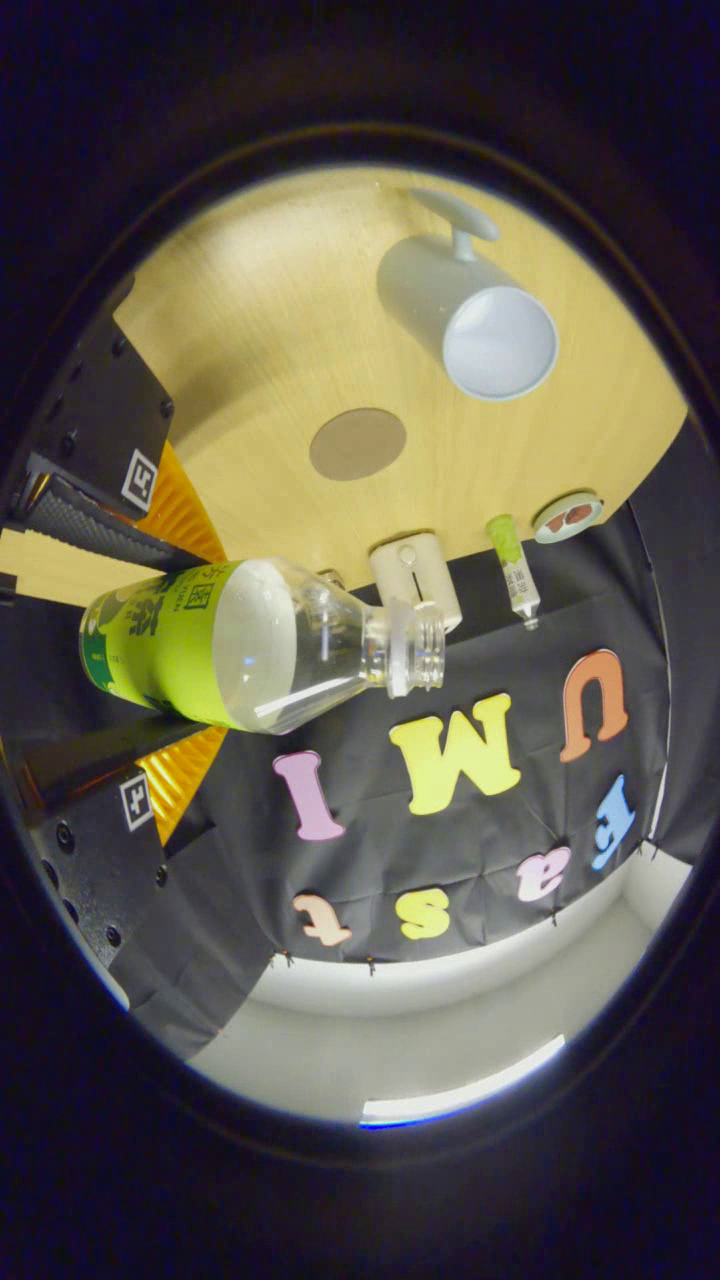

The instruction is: Take the bottle from table, then pour the juice into the cup, finally place the bottle on the coaster

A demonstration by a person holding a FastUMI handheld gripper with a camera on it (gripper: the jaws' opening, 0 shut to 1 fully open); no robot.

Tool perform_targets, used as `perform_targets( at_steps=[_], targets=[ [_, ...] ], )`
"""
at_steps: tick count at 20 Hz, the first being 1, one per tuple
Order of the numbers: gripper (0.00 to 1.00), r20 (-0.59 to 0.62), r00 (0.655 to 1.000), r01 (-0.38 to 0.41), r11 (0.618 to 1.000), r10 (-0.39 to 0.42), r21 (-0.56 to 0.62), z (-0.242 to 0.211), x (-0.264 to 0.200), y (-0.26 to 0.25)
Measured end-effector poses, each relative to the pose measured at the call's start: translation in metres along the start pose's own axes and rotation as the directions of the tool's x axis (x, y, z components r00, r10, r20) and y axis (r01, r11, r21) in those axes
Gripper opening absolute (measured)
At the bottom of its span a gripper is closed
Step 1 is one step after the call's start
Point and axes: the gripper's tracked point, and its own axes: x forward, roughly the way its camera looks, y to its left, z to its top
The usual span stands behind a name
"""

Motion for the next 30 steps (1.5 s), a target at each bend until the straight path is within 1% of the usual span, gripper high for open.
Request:
perform_targets(
  at_steps=[4, 8, 10, 13, 23, 30],
  targets=[
    [0.8, 0.009, 1.0, 0.017, 0.999, -0.017, -0.041, 0.005, -0.001, -0.001],
    [0.8, 0.04, 0.999, 0.04, 0.993, -0.036, -0.111, 0.018, -0.004, -0.001],
    [0.8, 0.06, 0.996, 0.067, 0.986, -0.058, -0.156, 0.024, -0.007, -0.004],
    [0.8, 0.077, 0.994, 0.094, 0.979, -0.081, -0.18, 0.032, -0.006, -0.007],
    [0.8, 0.12, 0.981, 0.18, 0.945, -0.152, -0.272, 0.048, -0.009, -0.027],
    [0.8, 0.167, 0.967, 0.24, 0.906, -0.193, -0.348, 0.061, -0.017, -0.039]
  ],
)
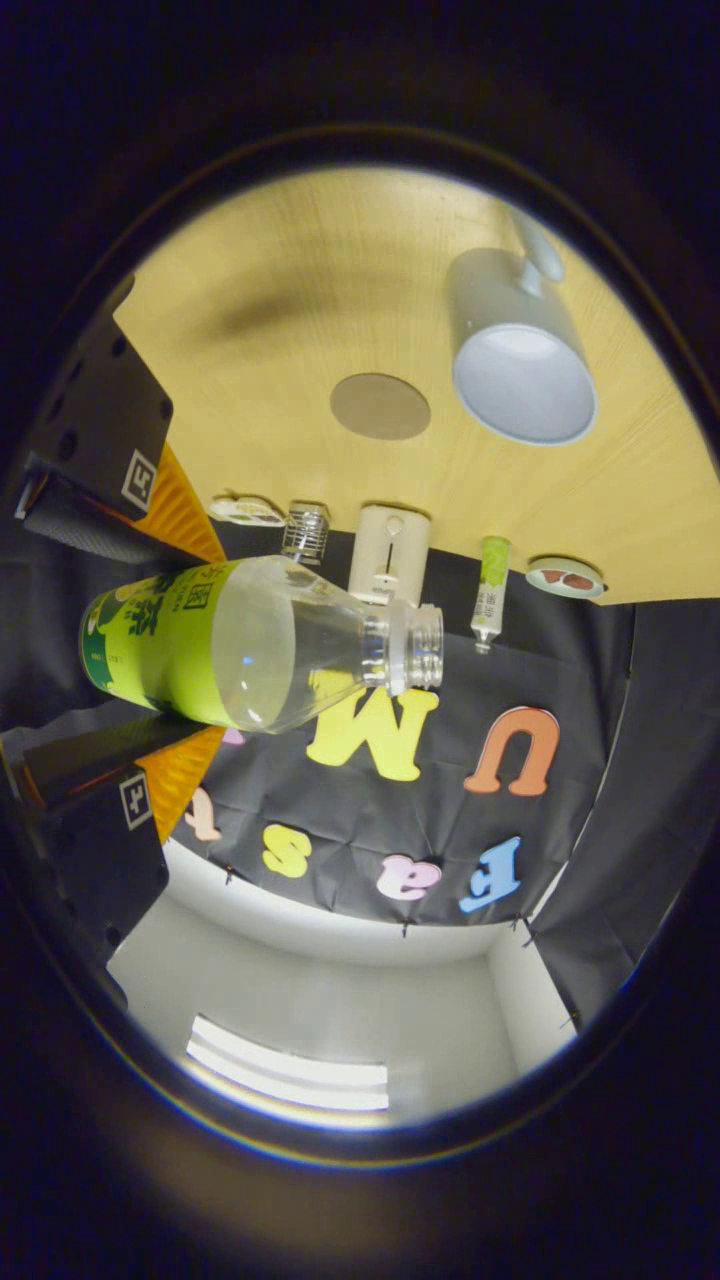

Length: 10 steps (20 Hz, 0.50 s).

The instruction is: Take the bottle from table, then pour the juice into the cup, finally place the bottle on the coaster

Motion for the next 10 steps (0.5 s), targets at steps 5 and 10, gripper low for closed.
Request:
perform_targets(
  at_steps=[5, 10],
  targets=[
    [0.8, 0.004, 1.0, 0.019, 0.999, -0.018, -0.042, -0.001, 0.004, -0.007],
    [0.8, 0.006, 0.999, 0.048, 0.996, -0.048, -0.07, 0.0, 0.004, -0.016]
  ],
)
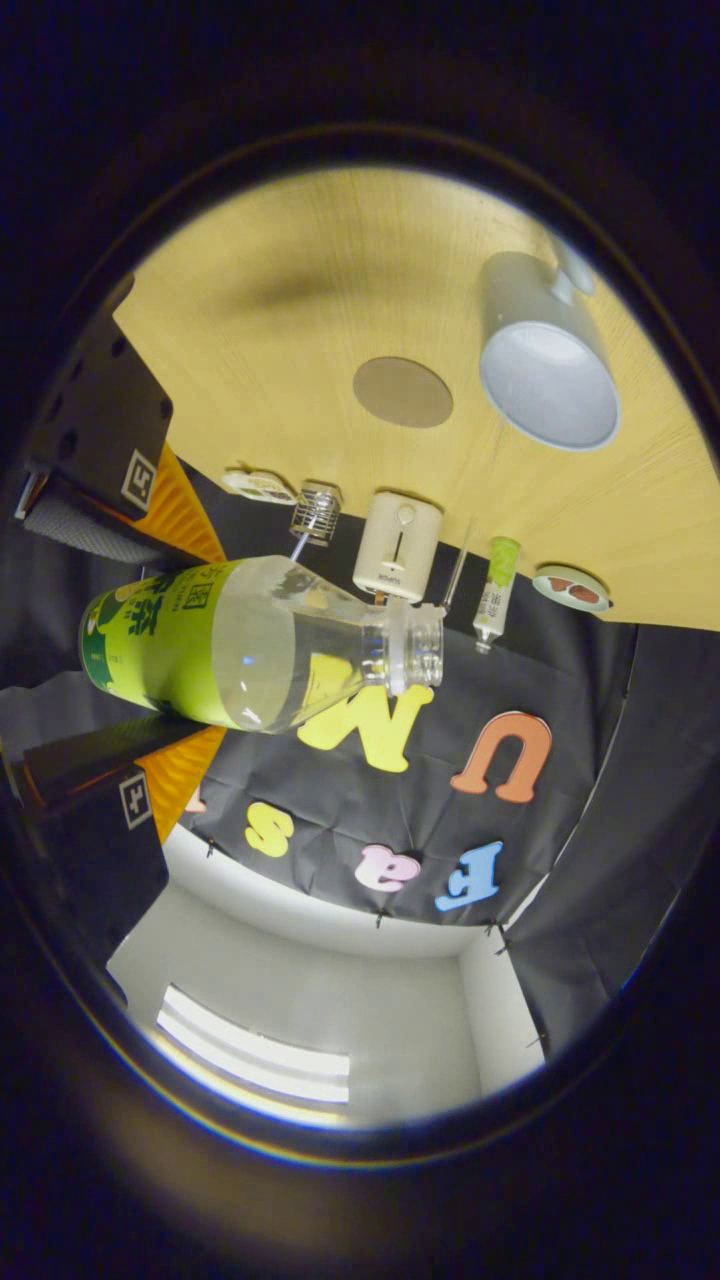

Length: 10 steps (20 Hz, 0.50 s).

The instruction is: Take the bottle from table, then pour the juice into the cup, finally place the bottle on the coaster

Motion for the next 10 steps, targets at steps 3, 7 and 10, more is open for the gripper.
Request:
perform_targets(
  at_steps=[3, 7, 10],
  targets=[
    [0.8, 0.003, 1.0, 0.014, 1.0, -0.014, -0.017, 0.0005, 0.0006, -0.0019],
    [0.8, -0.001, 1.0, 0.019, 0.999, -0.019, -0.028, -0.0007, -0.0001, -0.0022],
    [0.8, 0.005, 0.999, 0.041, 0.998, -0.041, -0.053, 0.0009, 0.0007, -0.0055]
  ],
)
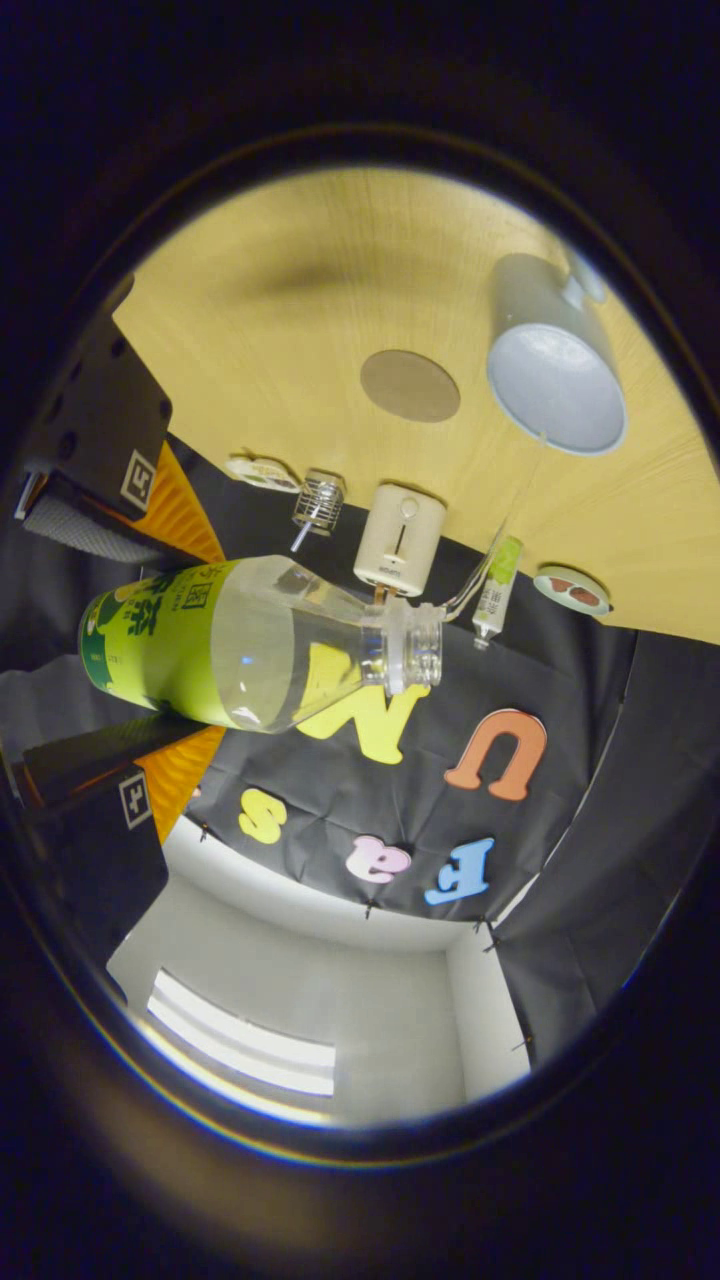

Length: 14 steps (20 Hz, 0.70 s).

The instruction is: Take the bottle from table, then pour the juice into the cup, finally place the bottle on the coaster

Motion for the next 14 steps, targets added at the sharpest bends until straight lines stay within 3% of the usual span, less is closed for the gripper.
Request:
perform_targets(
  at_steps=[14],
  targets=[
    [0.79, 0.027, 0.999, 0.044, 0.997, -0.042, -0.066, 0.0071, -0.0022, -0.0069]
  ],
)
